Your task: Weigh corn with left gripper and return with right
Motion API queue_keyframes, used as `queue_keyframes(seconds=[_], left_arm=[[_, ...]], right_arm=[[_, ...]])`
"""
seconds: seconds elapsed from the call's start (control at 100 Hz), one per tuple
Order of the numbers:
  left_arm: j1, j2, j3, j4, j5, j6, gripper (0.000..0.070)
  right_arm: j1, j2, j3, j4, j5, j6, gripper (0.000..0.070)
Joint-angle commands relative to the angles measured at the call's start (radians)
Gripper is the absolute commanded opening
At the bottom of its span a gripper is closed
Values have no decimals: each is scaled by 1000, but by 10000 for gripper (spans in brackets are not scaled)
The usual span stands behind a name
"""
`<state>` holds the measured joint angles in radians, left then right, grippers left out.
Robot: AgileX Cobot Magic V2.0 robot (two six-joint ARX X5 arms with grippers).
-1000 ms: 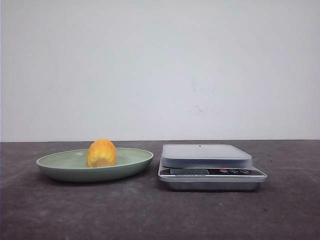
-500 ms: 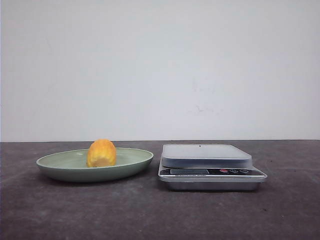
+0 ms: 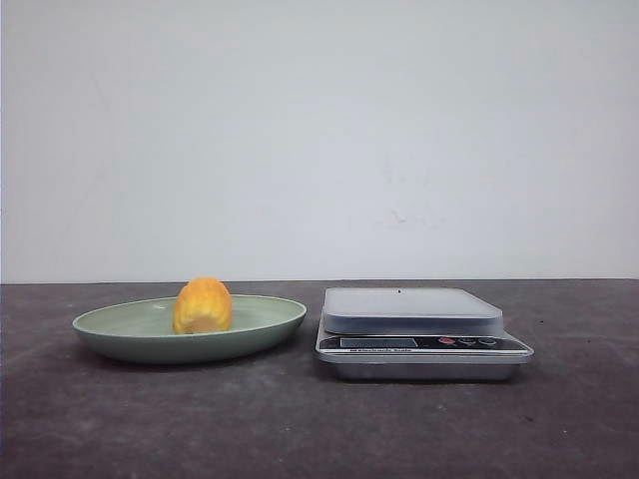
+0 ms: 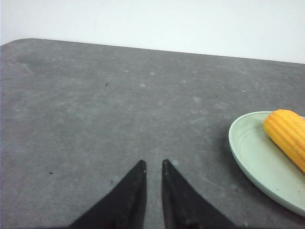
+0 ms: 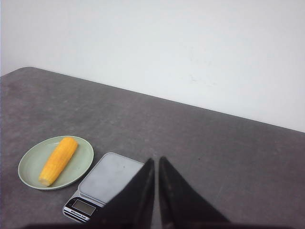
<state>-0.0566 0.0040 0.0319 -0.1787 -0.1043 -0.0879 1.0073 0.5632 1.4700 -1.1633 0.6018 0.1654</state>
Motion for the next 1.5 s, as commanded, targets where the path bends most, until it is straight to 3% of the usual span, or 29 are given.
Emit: queue_keyframes(seconds=[0.0,0.16,0.27,0.47,0.6,0.71,0.88,0.97,1.15,1.26,1.49], left_arm=[[0,-1,-18,-5,0,16,19],[0,-1,-18,-5,1,16,19],[0,-1,-18,-5,0,16,19],[0,-1,-18,-5,0,17,19],[0,-1,-18,-5,0,16,19],[0,-1,-18,-5,0,16,19],[0,-1,-18,-5,0,16,19],[0,-1,-18,-5,0,16,19],[0,-1,-18,-5,0,16,19],[0,-1,-18,-5,0,16,19],[0,-1,-18,-5,0,16,18]], right_arm=[[11,6,17,11,2,13,9],[-2,2,17,-1,5,-2,9],[-118,-16,16,13,-16,-95,9],[-518,-130,-81,115,-299,-213,9],[-721,-250,-269,321,-374,-279,9],[-844,-337,-464,465,-433,-277,9],[-974,-420,-800,607,-622,-278,9],[-1023,-443,-971,709,-677,-271,9],[-1085,-501,-1235,843,-680,-176,9],[-1089,-539,-1351,922,-681,-170,9],[-1089,-560,-1460,1001,-655,-139,9]])
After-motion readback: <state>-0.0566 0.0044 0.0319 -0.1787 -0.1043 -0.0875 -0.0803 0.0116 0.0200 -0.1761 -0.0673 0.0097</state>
